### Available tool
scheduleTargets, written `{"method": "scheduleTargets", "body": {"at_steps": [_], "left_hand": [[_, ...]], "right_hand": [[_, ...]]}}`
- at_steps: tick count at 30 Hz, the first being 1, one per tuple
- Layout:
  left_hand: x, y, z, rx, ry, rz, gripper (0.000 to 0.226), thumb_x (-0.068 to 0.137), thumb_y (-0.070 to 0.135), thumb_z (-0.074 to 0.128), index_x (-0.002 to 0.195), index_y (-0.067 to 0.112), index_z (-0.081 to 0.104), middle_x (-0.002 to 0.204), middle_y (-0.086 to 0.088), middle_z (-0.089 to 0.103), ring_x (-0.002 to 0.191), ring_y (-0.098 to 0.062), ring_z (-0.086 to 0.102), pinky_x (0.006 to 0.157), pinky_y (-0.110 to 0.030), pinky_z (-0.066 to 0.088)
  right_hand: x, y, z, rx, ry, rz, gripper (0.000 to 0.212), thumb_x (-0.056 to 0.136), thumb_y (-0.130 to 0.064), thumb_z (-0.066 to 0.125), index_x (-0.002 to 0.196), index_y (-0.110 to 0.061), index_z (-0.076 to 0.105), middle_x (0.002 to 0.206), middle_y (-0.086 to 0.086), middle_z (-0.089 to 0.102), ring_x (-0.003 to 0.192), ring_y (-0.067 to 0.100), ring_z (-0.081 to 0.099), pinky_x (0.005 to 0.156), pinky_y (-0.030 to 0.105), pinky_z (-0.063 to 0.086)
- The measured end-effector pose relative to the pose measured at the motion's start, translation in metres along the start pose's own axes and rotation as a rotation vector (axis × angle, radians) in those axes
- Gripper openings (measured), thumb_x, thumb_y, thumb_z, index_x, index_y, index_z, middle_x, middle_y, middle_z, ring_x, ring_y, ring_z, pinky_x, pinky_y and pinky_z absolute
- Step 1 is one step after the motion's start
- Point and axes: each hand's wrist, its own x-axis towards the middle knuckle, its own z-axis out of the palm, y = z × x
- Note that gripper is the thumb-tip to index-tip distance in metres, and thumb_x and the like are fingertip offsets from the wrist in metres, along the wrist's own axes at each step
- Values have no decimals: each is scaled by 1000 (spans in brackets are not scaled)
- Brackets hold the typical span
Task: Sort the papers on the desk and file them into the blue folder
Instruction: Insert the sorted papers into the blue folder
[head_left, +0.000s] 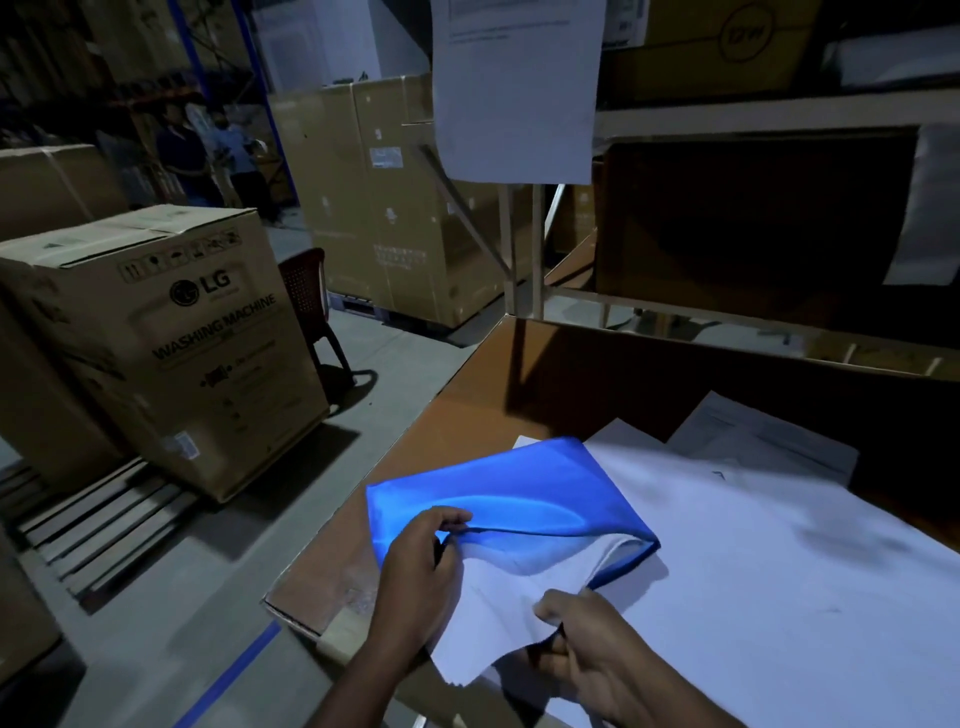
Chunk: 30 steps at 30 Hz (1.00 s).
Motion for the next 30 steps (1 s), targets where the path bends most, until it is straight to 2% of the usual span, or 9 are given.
{"method": "scheduleTargets", "body": {"at_steps": [3, 6, 9, 12, 17, 20, 25, 28, 30], "left_hand": [[-2, 4, -1, 73, -34, 12, 42, 92, -3, 60, 101, 37, 71, 106, 25, 72, 103, 3, 67, 88, -22, 55], [0, 3, -3, 330, -180, 123, 32, 82, 15, 69, 99, 42, 68, 96, 27, 68, 97, 7, 62, 77, -19, 52], [3, 9, 1, 418, -314, 165, 17, 82, 28, 74, 87, 41, 65, 72, 11, 61, 77, -3, 61, 63, -23, 47], [5, 16, 8, 434, -345, 190, 9, 83, 33, 70, 80, 36, 62, 65, 8, 60, 67, -9, 59, 56, -25, 38], [10, 25, 25, 527, -325, 246, 25, 82, 45, 63, 75, 28, 46, 60, 9, 54, 67, -12, 57, 55, -26, 34], [20, 39, 40, 477, -329, 269, 23, 85, 36, 64, 89, 31, 42, 63, 8, 47, 68, -17, 56, 57, -30, 31], [38, 63, 68, 426, -308, 250, 18, 93, 28, 59, 92, 28, 41, 62, 4, 52, 61, -22, 49, 56, -35, 33], [48, 74, 77, 504, -238, 244, 14, 95, 28, 60, 93, 21, 48, 81, -2, 64, 73, -25, 59, 64, -36, 43], [55, 79, 79, 456, -200, 222, 15, 93, 23, 57, 87, 18, 45, 79, -3, 61, 74, -26, 57, 62, -35, 34]], "right_hand": [[-7, 6, -1, 7, -26, 12, 34, 85, 9, 50, 113, -8, 56, 93, 25, 73, 70, 37, 72, 58, 45, 60], [-8, 8, -1, -16, 28, -33, 34, 82, 7, 50, 112, -8, 57, 83, 16, 69, 71, 34, 69, 61, 40, 58], [-2, 3, -1, 8, 106, -72, 35, 90, -22, 63, 123, -12, 55, 104, 13, 73, 94, 32, 72, 76, 39, 56], [6, -8, -4, 10, 207, -167, 53, 101, -47, 49, 140, -12, 47, 120, 0, 65, 105, 24, 63, 90, 39, 52], [3, -18, -9, -162, 234, -240, 29, 107, -38, 37, 122, -15, 45, 111, 2, 60, 95, 18, 58, 81, 32, 46], [3, -16, -8, -212, 143, -272, 37, 103, -44, 42, 121, -16, 59, 107, 0, 73, 98, 20, 68, 91, 39, 55], [-7, -11, -13, -169, 11, -284, 25, 107, -31, 41, 116, -26, 63, 104, -10, 72, 94, 4, 65, 68, 16, 48], [-6, -6, -10, -145, 13, -277, 25, 106, -33, 43, 119, -24, 62, 113, -4, 71, 104, 14, 65, 82, 27, 52], [1, 2, -9, -83, 55, -282, 31, 105, -34, 45, 125, -18, 62, 116, 2, 72, 107, 20, 67, 96, 36, 53]]}}
